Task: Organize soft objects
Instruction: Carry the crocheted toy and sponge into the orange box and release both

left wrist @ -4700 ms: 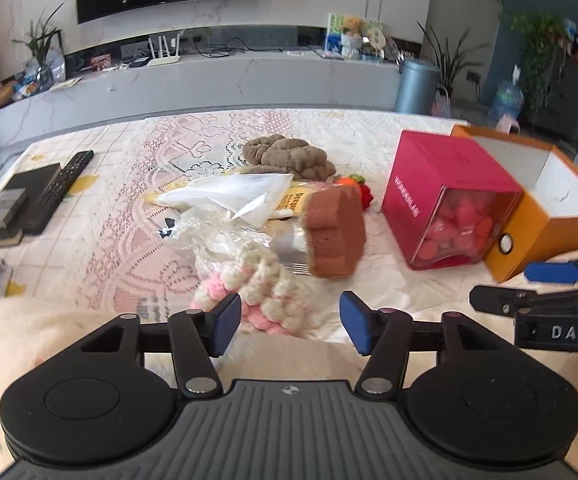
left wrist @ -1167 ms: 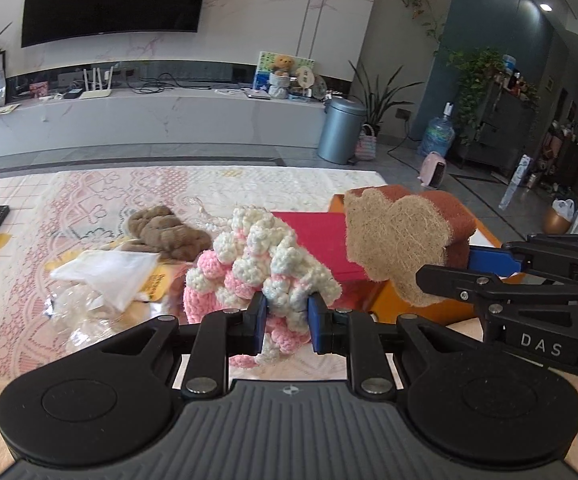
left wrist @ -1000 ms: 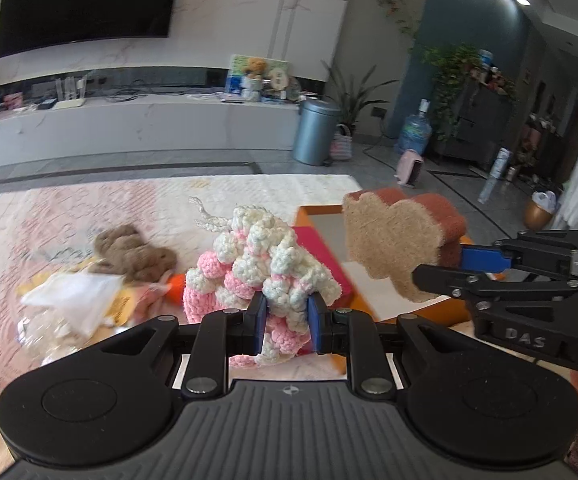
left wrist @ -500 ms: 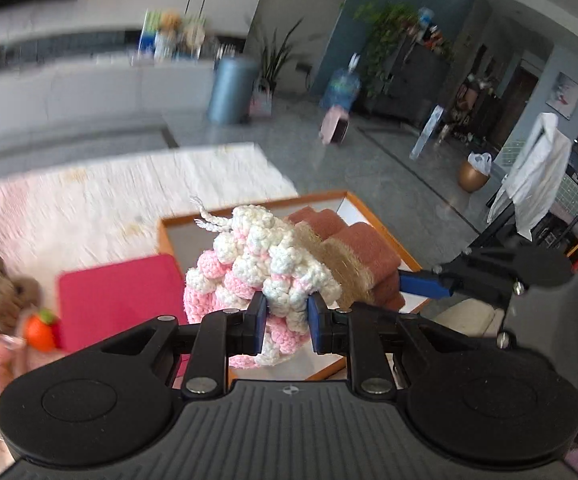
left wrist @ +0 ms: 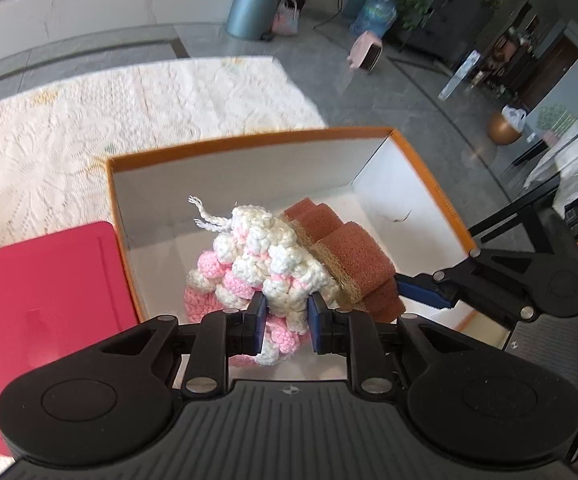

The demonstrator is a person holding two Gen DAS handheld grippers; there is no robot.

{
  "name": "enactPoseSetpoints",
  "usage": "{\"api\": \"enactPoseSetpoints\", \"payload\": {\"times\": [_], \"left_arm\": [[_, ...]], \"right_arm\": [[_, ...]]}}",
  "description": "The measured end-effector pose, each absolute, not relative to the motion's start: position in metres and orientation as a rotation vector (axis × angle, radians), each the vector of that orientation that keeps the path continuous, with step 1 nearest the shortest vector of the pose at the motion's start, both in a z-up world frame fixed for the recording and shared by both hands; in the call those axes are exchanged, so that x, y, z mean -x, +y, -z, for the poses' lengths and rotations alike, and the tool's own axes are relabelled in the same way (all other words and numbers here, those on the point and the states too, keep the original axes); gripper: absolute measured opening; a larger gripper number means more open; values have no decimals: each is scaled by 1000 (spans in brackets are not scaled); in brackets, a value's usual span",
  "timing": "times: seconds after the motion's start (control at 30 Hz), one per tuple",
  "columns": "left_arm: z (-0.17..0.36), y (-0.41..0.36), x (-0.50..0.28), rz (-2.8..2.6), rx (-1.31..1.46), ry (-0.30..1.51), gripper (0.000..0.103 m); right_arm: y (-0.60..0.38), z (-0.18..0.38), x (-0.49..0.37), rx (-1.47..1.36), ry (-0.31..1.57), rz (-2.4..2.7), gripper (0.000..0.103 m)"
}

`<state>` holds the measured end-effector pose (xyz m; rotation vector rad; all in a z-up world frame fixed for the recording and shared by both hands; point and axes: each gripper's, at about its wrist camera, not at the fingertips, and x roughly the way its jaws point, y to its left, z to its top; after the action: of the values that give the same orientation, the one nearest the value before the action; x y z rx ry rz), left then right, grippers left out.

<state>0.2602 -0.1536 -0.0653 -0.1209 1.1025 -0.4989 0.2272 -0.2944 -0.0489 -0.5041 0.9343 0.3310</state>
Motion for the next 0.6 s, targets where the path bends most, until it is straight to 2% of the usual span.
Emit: {"api": "enactPoseSetpoints", "payload": {"times": [0.27,0.4,0.47,0.5,0.53,0.6], "left_arm": [[80,-159,-253,487,67,1182,29],[75,-154,-246,486,49,1166,32],[71,-153,-245,490,45,1151,37],[69,-151,-243,489,41,1146,43],[67,-152,-242,479,31,1138,54],[62,-151,-240,469,14,1110,59]], "right_arm": [[-291,62,-242,590,1031,-386,31],[-283,61,-240,608,1030,-399,34],[-282,61,-239,609,1032,-402,35],[-281,61,-239,608,1032,-400,38],[-281,61,-238,607,1032,-395,40],[-282,60,-239,600,1037,-384,45]]}}
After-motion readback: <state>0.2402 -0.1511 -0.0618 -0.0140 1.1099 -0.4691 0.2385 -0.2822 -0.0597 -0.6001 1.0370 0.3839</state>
